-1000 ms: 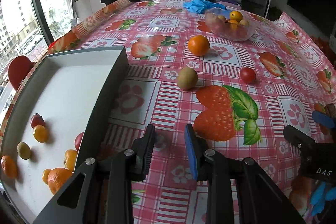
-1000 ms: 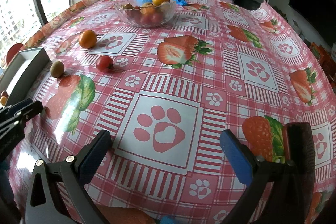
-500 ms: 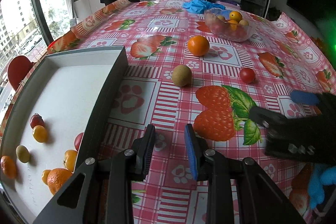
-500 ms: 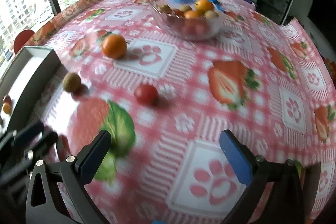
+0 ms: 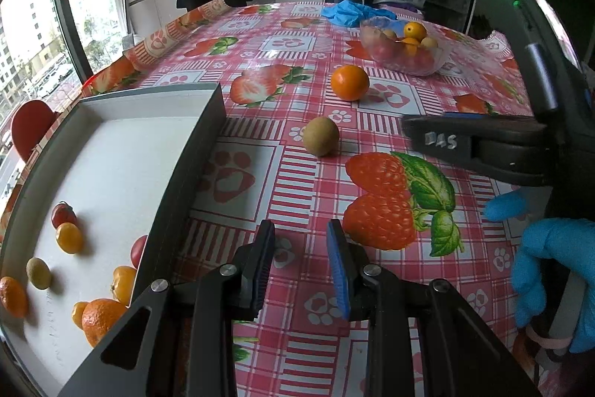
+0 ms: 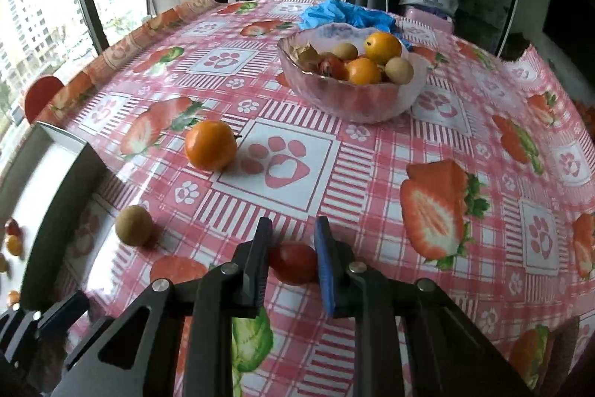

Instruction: Organize fruits

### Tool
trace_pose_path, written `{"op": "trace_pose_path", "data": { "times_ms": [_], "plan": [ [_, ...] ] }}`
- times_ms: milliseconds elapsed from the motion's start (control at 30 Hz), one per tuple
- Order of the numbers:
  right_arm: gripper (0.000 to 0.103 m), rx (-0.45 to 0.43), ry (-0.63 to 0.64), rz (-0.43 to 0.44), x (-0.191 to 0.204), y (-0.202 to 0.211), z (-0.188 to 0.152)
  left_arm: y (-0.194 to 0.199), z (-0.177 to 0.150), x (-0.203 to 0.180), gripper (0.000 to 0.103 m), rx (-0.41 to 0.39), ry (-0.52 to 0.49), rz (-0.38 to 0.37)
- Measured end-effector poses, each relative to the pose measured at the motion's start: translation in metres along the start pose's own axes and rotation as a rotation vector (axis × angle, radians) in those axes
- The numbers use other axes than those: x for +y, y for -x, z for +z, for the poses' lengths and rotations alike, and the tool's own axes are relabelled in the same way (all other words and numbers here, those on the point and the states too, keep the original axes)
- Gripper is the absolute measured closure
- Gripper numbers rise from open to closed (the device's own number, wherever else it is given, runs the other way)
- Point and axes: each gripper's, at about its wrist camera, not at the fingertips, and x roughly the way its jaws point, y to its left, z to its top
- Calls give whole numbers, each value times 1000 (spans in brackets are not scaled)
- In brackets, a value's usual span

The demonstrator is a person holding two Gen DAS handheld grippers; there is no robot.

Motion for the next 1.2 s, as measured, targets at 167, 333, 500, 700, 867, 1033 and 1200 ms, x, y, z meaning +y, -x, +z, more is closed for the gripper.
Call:
{"op": "trace_pose_path", "data": {
  "times_ms": [167, 333, 500, 700, 867, 1033, 1200],
  "plan": [
    [78, 35, 22, 21, -16, 22, -27, 1, -1, -1, 72, 2, -3, -7],
    [78, 34, 17, 1, -38, 57, -71, 8, -10, -19, 72, 0, -40, -28],
    [75, 12, -12, -25, -52, 82, -106, 13, -15, -36, 71, -7, -74, -26],
    [23, -28, -62, -70, -68, 93, -121, 10, -16, -23, 10, 16, -12, -1],
    [18, -11, -101, -48, -79, 88, -122, 9, -17, -14, 10, 37, -1, -19],
    [0, 10, -25, -72, -61, 77, -122, 21, -1, -10, 10, -10, -32, -8],
    [0, 3, -34, -67, -60, 75, -121, 16, 26, -12, 10, -21, -61, 26]
  ]
}}
